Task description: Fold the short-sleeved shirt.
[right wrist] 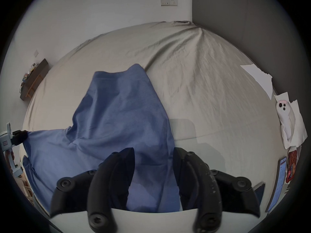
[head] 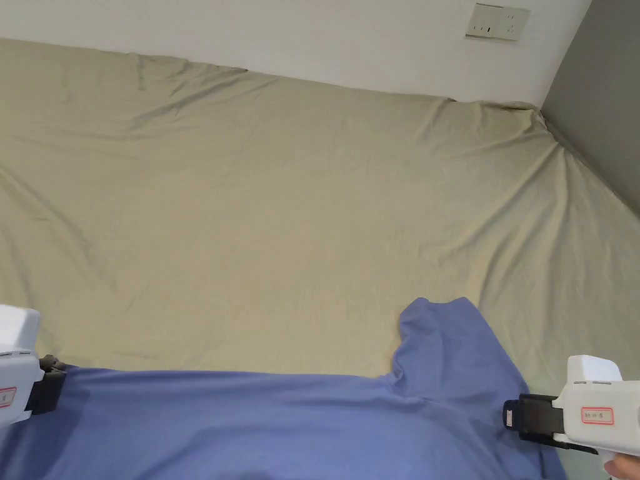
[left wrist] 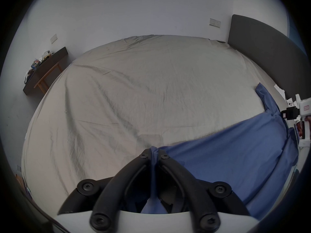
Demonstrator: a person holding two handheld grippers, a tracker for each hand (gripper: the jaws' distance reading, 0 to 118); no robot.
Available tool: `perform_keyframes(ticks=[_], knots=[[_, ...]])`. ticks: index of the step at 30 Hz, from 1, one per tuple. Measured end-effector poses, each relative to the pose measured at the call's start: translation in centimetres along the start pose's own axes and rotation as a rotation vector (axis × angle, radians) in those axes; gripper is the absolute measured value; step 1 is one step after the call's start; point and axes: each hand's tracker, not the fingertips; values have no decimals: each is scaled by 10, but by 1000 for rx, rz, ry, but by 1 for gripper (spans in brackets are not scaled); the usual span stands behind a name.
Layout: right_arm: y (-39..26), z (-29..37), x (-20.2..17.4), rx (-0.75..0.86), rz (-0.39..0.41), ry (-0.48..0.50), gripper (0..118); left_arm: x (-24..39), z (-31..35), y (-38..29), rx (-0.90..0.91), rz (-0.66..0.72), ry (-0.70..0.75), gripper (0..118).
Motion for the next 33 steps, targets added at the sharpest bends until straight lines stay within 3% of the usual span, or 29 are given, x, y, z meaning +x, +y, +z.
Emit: perform_keyframes(ticks=[1, 2, 3, 4, 6, 13, 21, 33], knots=[[1, -2, -2, -20, 6, -11, 17, 0, -1, 0, -4, -7, 3, 5], [1, -1, -4, -19, 20, -10, 1, 1, -1, -1, -7, -13, 6, 5], [1, 0, -8, -5, 72, 7, 1, 1, -1, -1, -9, -16, 7, 5], [1, 5, -11, 43, 88, -50, 0, 1, 0, -2, -10, -17, 6, 5], [0, 8, -15, 12, 117, -21, 0, 1, 2, -3, -13, -13, 1, 5], [-7, 62, 3, 136, 23, 27, 0, -12, 36, -15, 37, 35, -28, 4], [-62, 149, 10, 260, -57, 84, 0, -22, 83, -44, 91, 74, -21, 4], [-188, 211, -16, 280, -74, 7, 0, -8, 124, -134, 69, 103, -3, 4]])
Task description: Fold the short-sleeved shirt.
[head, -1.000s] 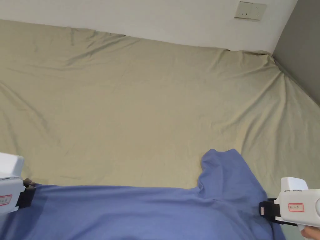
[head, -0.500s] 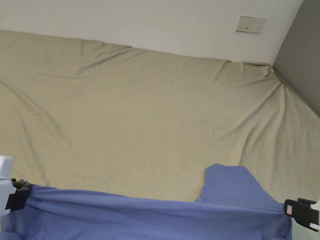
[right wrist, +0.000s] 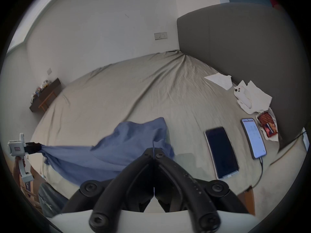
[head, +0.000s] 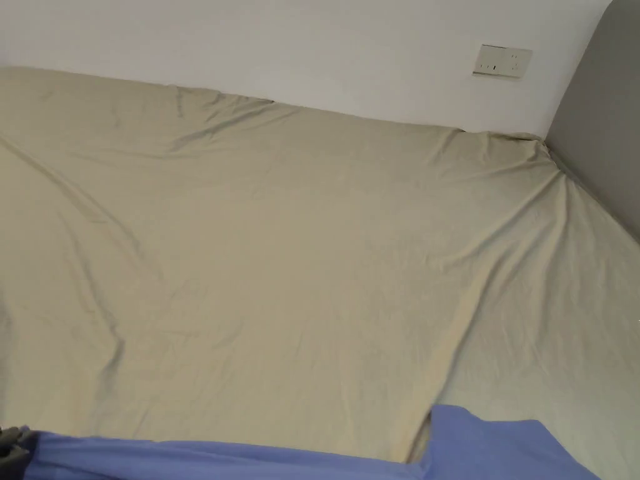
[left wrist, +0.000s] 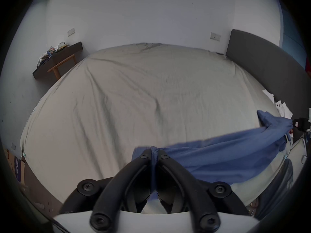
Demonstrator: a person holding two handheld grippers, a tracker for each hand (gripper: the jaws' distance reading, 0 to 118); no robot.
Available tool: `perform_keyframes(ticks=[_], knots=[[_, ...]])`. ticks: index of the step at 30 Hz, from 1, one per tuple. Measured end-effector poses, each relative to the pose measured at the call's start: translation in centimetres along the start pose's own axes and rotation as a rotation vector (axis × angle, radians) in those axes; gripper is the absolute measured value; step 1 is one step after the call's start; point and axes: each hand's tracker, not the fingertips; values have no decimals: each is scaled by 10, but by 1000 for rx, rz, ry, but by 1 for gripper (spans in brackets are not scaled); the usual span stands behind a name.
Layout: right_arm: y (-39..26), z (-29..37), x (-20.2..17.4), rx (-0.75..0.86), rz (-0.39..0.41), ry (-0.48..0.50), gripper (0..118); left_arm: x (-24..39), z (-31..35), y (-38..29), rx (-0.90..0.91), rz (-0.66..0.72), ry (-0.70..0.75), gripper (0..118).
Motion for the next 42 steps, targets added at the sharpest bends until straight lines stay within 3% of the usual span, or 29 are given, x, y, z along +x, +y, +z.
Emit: perform_keyframes(ticks=[12, 19, 21, 22, 23, 24, 25, 28, 29, 30, 31, 32, 34, 36, 40, 42], knots=[[-49, -64, 2, -304, 127, -148, 0, -1, -39, -21, -94, 46, 21, 4], [-54, -87, 0, -334, 159, -166, 1, 0, -42, -26, -71, 90, 31, 8], [-49, -84, 6, -344, 155, -135, 9, -6, -39, -33, -7, 175, 9, 23], [-47, -80, 10, -339, 161, -128, 18, -11, -34, -37, 32, 247, -7, 44], [-44, -72, 12, -326, 153, -126, 41, -18, -28, -40, 50, 330, -22, 79], [-41, -60, 13, -281, 125, -133, 60, -25, -20, -43, 41, 421, -72, 97], [-38, -41, 13, -202, 114, -122, 69, -34, -9, -47, 42, 524, -155, 105], [-30, 2, 8, 18, 75, 18, 71, -51, 24, -62, 136, 765, -413, 96], [-27, 10, 3, 9, 39, 35, 67, -52, 33, -66, 170, 805, -437, 84], [-24, 12, -1, -26, 15, 45, 49, -52, 40, -67, 183, 803, -436, 66], [-23, 12, -4, -57, 1, 56, 14, -48, 47, -65, 175, 755, -402, 39], [-26, 10, -10, -32, 32, 64, 1, -40, 52, -62, 188, 677, -350, 2], [-30, 3, -25, 37, 77, 9, 1, -23, 58, -55, 207, 507, -146, 0], [-32, -4, -35, -8, 111, -9, 1, -11, 55, -52, 182, 363, -39, 0], [-45, -20, -44, -72, 17, 93, 1, -8, 37, -50, 77, 322, -130, 0], [-50, -26, -45, -96, -4, 94, 1, -8, 26, -47, 68, 287, -126, 0]])
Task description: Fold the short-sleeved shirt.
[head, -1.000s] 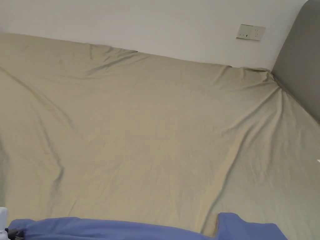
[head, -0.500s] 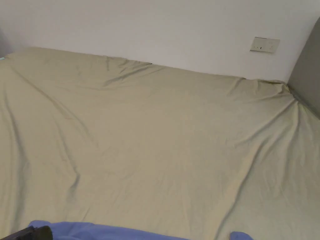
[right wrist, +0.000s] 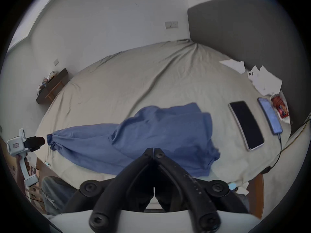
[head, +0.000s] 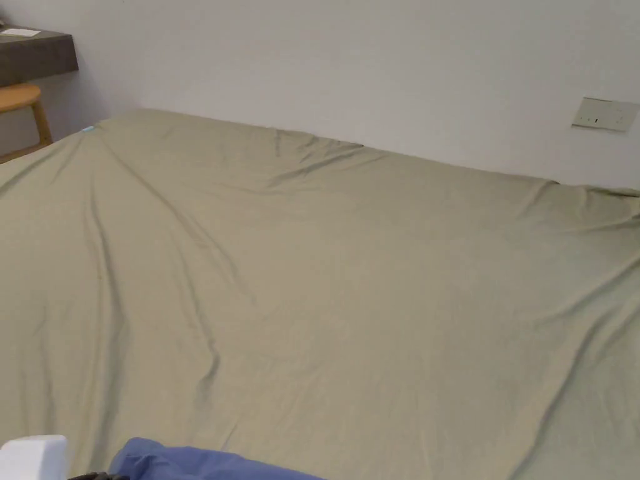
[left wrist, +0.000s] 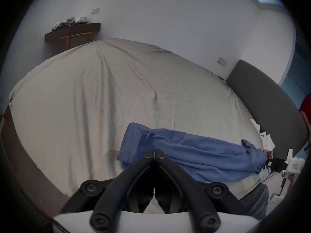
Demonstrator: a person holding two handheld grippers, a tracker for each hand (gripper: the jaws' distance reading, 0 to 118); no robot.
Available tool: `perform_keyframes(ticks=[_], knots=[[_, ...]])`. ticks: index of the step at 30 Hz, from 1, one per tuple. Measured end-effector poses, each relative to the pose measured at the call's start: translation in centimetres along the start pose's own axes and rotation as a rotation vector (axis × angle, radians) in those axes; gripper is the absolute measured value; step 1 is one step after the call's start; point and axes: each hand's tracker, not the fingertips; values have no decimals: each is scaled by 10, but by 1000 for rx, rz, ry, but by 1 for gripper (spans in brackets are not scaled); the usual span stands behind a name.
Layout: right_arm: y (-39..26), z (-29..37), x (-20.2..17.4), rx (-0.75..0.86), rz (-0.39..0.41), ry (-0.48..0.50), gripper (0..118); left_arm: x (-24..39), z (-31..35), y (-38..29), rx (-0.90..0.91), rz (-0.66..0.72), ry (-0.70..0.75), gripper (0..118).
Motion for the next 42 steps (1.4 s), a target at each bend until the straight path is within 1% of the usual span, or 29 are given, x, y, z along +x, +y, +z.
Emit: perform_keyframes(ticks=[1, 2, 3, 4, 5, 6, 7, 9, 10, 12, 16, 20, 23, 26, 29, 32, 33, 34, 35, 36, 37, 39, 40, 41, 42], knots=[[0, -2, -2, -7, 5, -3, 1, -3, -6, 4, -6, 9, -1, 0], [1, -3, -4, -14, 13, -6, 1, -15, -13, 8, -14, 29, -10, 6], [1, -2, -7, -20, 29, -11, 1, -22, -16, 13, -17, 62, -22, 24], [2, -2, -9, -24, 43, -14, 1, -28, -19, 18, -20, 98, -43, 55], [4, -2, -11, -26, 53, -13, 1, -34, -22, 21, -10, 124, -61, 97], [7, -2, -12, -28, 55, -12, 1, -38, -24, 27, -21, 125, -77, 112], [7, -1, -14, -27, 56, -11, 1, -42, -25, 31, -35, 122, -96, 112], [11, -2, -17, -24, 52, -6, 1, -49, -32, 39, -79, 94, -182, 93], [13, -3, -19, -23, 50, -4, 1, -53, -38, 43, -108, 90, -214, 89], [15, -3, -23, -23, 54, 3, 1, -58, -52, 49, -176, 93, -229, 90], [17, 0, -32, -26, 89, 15, 1, -61, -72, 54, -230, 57, -154, 90], [19, 0, -35, -27, 93, 18, 1, -72, -86, 54, -309, 87, -156, 90], [20, -1, -35, -33, 89, 18, 1, -80, -91, 52, -336, 156, -233, 91], [22, -4, -36, -40, 90, 11, 1, -79, -92, 51, -333, 200, -356, 91], [22, -5, -36, -48, 79, 18, 1, -78, -99, 52, -332, 197, -352, 95], [24, -6, -39, -52, 74, 34, 1, -83, -105, 52, -353, 218, -364, 93], [25, -6, -40, -53, 75, 37, 1, -85, -102, 54, -350, 232, -377, 84], [25, -6, -41, -52, 77, 41, 1, -86, -97, 56, -345, 252, -391, 66], [26, -7, -41, -51, 77, 45, 1, -88, -95, 56, -346, 265, -417, 36], [27, -7, -42, -51, 75, 51, 1, -89, -95, 53, -340, 281, -446, 35], [28, -9, -42, -53, 71, 57, 1, -87, -95, 50, -343, 272, -432, 35], [30, -13, -43, -57, 62, 63, 1, -80, -97, 45, -327, 212, -380, 35], [30, -15, -44, -60, 61, 63, 1, -77, -101, 42, -341, 196, -357, 39], [30, -16, -46, -64, 63, 64, 1, -74, -106, 39, -355, 201, -335, 39], [30, -16, -47, -67, 67, 68, 1, -72, -108, 36, -342, 215, -353, 39]])
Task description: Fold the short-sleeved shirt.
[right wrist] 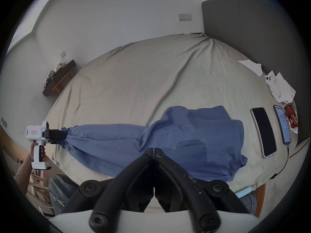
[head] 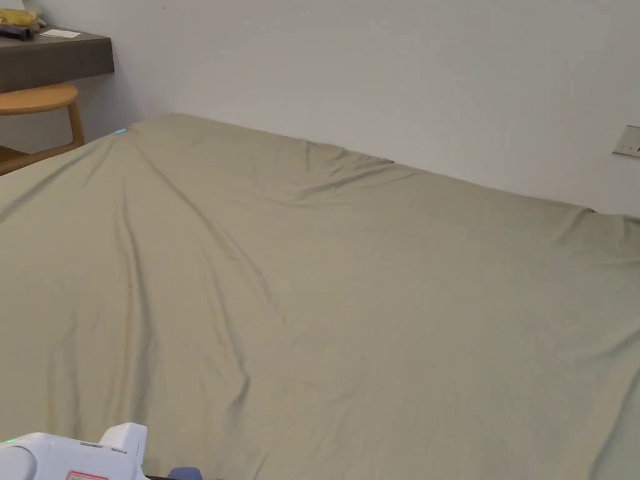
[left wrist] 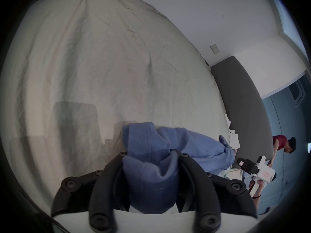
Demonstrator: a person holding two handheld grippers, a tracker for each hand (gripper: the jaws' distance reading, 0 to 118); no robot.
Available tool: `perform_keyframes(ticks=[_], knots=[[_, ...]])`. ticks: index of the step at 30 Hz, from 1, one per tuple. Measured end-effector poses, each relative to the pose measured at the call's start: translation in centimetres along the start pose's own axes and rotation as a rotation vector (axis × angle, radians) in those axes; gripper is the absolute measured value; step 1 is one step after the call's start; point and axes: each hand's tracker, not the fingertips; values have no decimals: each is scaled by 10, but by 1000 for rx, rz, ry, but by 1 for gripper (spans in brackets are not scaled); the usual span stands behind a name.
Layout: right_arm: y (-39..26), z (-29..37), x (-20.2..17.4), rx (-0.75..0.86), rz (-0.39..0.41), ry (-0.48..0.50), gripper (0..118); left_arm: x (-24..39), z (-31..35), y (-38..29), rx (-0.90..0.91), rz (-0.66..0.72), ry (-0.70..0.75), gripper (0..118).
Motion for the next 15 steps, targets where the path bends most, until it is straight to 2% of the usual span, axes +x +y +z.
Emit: perform_keyframes(ticks=[5, 11, 15], knots=[[-1, -1, -2, -7, -6, 43, 1, 9, 8, 0, 22, 24, 27, 22], [3, 2, 1, 8, -1, 14, 1, 1, 43, -5, 127, 198, -138, 20], [3, 9, 7, 23, -7, 1, 2, 7, 75, -3, 155, 178, -115, 20]])
